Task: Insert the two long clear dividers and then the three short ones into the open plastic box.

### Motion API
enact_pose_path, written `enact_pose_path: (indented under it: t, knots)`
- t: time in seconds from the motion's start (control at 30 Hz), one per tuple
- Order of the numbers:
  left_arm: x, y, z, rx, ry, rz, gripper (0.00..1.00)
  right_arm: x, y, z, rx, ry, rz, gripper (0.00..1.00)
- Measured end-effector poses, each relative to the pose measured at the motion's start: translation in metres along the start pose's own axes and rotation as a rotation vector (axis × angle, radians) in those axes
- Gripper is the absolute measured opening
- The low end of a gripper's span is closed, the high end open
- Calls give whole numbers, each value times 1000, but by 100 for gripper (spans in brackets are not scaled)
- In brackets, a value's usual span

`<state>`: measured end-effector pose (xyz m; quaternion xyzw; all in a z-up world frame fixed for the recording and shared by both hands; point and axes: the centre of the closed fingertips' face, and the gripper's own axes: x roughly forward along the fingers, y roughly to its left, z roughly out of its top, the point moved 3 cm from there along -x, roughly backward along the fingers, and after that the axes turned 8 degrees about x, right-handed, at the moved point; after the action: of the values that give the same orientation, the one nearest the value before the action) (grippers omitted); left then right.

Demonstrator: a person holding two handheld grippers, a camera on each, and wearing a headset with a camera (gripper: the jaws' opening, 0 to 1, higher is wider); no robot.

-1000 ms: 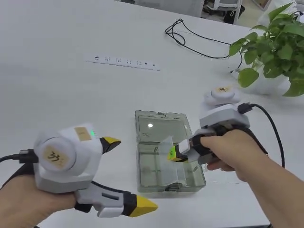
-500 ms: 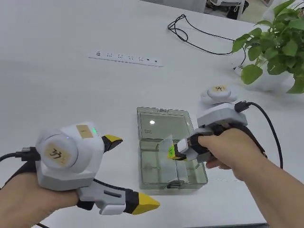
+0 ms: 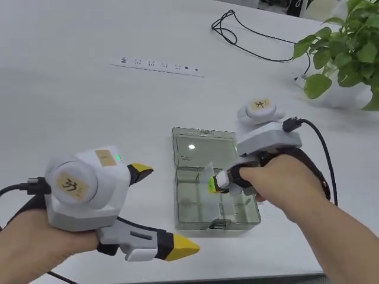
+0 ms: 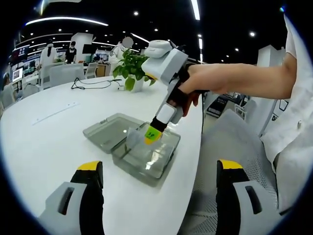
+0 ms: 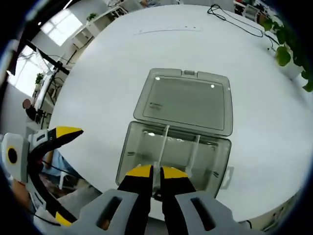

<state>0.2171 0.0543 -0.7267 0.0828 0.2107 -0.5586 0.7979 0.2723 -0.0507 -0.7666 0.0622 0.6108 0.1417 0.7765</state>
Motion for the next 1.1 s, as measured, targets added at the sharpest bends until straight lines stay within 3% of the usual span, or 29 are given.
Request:
enact_pose_path:
  t: [0.2, 0.47, 1.1]
  knots:
    - [0, 1, -1, -4, 3, 1, 98, 3, 5, -1, -85, 2, -38, 7]
    - [0, 2, -2, -4, 7, 5, 99, 9, 7, -2, -140, 8, -47, 7]
    - [1, 4, -1, -1, 21, 11, 99, 26, 2, -6, -114, -2, 33, 8]
